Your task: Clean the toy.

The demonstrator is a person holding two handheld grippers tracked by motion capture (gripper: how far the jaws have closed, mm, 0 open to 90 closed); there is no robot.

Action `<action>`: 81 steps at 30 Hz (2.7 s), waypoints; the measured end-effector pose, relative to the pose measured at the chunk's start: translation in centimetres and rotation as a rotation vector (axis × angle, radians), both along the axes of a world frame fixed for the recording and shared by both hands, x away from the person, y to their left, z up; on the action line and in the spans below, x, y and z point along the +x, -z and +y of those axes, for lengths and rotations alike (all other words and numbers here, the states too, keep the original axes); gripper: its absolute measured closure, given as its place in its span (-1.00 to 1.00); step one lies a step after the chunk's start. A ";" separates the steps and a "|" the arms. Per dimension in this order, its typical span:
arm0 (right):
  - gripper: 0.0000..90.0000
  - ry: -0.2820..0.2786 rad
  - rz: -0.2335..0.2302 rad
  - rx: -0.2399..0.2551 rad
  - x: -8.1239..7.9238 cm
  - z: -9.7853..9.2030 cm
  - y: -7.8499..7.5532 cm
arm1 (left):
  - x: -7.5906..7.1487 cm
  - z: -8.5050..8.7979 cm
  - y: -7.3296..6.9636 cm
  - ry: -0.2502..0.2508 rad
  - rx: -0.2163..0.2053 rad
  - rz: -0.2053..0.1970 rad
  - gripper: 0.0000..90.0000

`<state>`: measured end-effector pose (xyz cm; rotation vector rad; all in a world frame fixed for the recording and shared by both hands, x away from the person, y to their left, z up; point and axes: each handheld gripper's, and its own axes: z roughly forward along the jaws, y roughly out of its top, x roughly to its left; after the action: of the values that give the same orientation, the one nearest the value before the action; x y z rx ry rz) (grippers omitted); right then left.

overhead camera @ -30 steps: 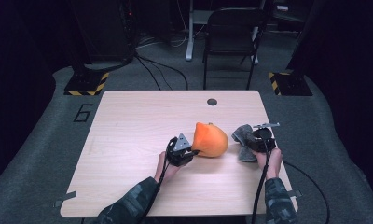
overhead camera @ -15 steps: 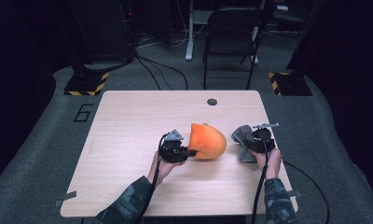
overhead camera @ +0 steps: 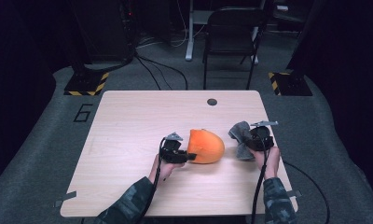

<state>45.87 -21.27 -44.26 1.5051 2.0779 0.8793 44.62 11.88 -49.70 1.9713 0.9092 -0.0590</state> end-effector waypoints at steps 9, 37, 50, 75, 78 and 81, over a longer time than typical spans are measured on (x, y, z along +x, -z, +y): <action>0.67 -0.260 -0.132 0.040 -3.7 7.8 -5.9 | -0.1 -0.2 -0.1 -0.001 0.018 -0.021 0.64; 0.68 -0.165 -0.010 -0.104 -1.5 6.7 0.0 | -1.1 -1.4 -0.4 0.023 0.068 -0.148 0.63; 0.67 -0.081 0.098 -0.112 0.5 3.5 3.0 | -1.1 -1.3 -0.4 0.021 0.074 -0.153 0.63; 0.68 -0.246 -0.073 -0.107 -2.7 9.0 -1.8 | -1.1 -1.4 -0.2 0.013 0.077 -0.150 0.63; 0.68 -0.211 -0.049 -0.086 -2.0 7.6 -1.1 | -1.0 -1.4 -0.2 0.016 0.077 -0.152 0.63; 0.68 -0.173 -0.019 -0.084 -1.3 6.4 -0.2 | -1.0 -1.4 -0.1 0.014 0.075 -0.148 0.63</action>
<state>44.57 -14.91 -44.02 1.2843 2.2282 0.8523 43.60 10.45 -49.56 2.0215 0.8117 0.1132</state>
